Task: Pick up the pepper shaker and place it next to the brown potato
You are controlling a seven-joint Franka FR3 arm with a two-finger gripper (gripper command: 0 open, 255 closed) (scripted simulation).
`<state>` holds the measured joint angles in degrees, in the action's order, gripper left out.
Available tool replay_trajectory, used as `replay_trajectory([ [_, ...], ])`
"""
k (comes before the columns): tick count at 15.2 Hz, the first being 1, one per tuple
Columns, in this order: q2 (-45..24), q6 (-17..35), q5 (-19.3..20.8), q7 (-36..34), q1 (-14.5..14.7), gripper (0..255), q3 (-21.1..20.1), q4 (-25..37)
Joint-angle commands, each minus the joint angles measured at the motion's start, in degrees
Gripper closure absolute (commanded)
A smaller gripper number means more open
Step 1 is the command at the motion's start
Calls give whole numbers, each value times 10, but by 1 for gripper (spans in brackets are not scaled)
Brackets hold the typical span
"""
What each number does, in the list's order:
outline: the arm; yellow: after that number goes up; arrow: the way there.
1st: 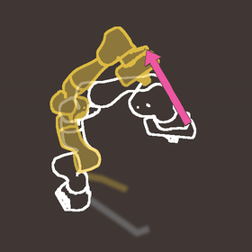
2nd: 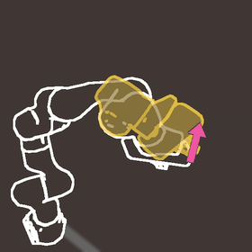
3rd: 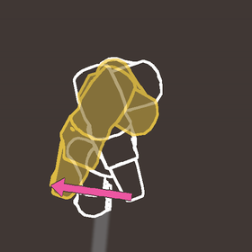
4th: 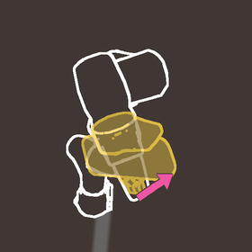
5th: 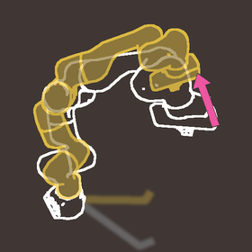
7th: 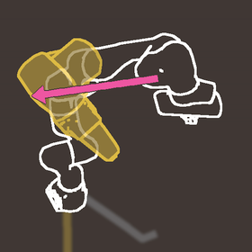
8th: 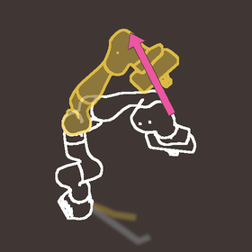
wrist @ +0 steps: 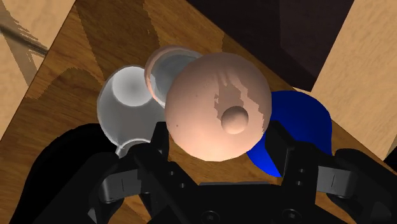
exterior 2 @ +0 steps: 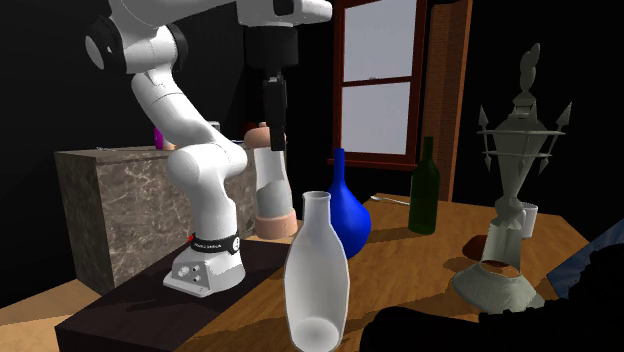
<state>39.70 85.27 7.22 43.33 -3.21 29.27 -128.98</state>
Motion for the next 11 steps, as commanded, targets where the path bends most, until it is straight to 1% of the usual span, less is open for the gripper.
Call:
replay_trajectory([
  [1,-1,-14,-2,-1,1,255,-2,15],
  [11,-23,-85,-16,-5,11,255,-12,107],
])
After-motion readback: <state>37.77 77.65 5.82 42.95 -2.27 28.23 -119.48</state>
